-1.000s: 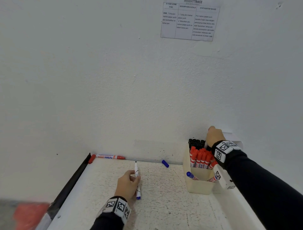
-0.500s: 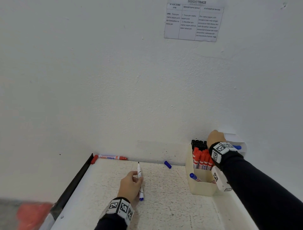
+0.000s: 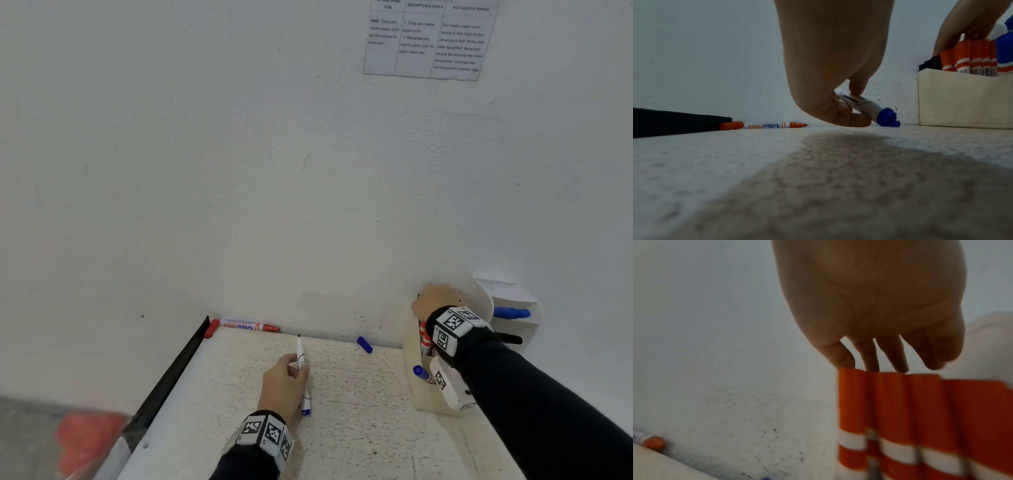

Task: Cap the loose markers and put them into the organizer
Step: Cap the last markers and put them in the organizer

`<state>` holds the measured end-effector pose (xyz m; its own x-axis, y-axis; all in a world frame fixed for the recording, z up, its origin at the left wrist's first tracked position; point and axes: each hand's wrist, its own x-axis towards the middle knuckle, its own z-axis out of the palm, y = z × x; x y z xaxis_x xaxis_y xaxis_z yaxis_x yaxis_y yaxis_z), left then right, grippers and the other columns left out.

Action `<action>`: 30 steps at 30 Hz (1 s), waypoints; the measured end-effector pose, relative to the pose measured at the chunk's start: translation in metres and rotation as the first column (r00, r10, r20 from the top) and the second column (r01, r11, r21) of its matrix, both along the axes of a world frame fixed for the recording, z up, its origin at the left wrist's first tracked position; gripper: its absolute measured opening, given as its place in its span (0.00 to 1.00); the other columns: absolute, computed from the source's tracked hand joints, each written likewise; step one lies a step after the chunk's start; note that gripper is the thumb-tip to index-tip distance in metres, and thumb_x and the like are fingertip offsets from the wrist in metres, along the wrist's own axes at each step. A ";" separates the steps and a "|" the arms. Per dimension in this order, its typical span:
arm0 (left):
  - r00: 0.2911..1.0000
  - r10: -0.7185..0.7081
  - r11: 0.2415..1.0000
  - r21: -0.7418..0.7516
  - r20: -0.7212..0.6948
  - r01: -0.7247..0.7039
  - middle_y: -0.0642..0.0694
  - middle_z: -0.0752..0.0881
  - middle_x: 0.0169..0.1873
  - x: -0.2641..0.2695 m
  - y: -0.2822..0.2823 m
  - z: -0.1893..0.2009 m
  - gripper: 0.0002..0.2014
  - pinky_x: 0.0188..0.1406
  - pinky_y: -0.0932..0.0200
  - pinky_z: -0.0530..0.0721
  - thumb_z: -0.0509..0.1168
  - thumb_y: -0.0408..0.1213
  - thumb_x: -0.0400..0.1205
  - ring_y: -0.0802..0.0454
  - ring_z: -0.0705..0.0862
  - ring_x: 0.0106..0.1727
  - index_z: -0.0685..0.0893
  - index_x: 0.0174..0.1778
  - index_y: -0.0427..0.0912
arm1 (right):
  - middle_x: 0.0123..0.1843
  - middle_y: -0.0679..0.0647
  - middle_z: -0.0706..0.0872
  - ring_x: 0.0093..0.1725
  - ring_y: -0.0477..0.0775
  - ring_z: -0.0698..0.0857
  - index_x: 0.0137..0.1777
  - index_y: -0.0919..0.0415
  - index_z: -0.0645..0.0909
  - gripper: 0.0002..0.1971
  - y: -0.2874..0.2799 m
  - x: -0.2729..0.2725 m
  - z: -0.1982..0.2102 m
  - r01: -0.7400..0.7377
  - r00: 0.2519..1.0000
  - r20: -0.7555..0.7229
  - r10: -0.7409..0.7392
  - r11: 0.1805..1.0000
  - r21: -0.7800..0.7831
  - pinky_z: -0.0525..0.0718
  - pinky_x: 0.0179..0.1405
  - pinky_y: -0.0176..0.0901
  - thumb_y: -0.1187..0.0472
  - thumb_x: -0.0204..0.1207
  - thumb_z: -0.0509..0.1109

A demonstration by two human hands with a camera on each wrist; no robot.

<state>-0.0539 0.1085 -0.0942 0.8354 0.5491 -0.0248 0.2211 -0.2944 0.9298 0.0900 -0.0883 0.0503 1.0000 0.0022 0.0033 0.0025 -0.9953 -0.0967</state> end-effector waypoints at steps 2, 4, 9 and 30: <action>1.000 0.021 0.999 0.024 -0.007 -0.021 0.49 0.83 0.40 -0.001 0.000 0.002 0.16 0.32 0.71 0.77 0.62 0.38 0.83 0.59 0.81 0.37 0.77 0.67 0.40 | 0.67 0.61 0.72 0.66 0.64 0.71 0.65 0.62 0.72 0.17 0.019 -0.008 0.010 -0.066 0.994 0.088 0.061 0.996 0.052 0.73 0.64 0.56 0.57 0.78 0.58; 0.999 0.043 0.998 0.051 -0.002 -0.043 0.49 0.83 0.42 -0.002 0.001 0.004 0.16 0.37 0.66 0.80 0.60 0.39 0.83 0.56 0.82 0.40 0.77 0.67 0.41 | 0.64 0.59 0.76 0.63 0.61 0.75 0.63 0.62 0.74 0.15 0.043 -0.016 0.015 -0.201 0.973 0.140 0.182 0.970 0.139 0.78 0.61 0.54 0.58 0.79 0.58; 0.998 0.064 0.982 0.176 0.027 -0.067 0.51 0.80 0.43 -0.004 0.004 0.007 0.16 0.36 0.68 0.71 0.54 0.36 0.86 0.58 0.77 0.40 0.78 0.67 0.39 | 0.55 0.62 0.82 0.56 0.60 0.82 0.57 0.69 0.80 0.15 0.088 -0.024 -0.012 -0.312 0.925 -0.127 0.359 0.906 0.285 0.78 0.52 0.43 0.61 0.80 0.57; 0.980 0.148 0.904 0.421 -0.129 -0.081 0.52 0.77 0.61 -0.005 0.008 0.002 0.17 0.65 0.56 0.67 0.53 0.41 0.85 0.54 0.76 0.62 0.73 0.70 0.58 | 0.59 0.59 0.79 0.54 0.55 0.79 0.51 0.58 0.70 0.07 0.071 -0.028 -0.117 -0.337 0.903 -0.171 0.394 0.898 0.284 0.75 0.51 0.39 0.70 0.79 0.57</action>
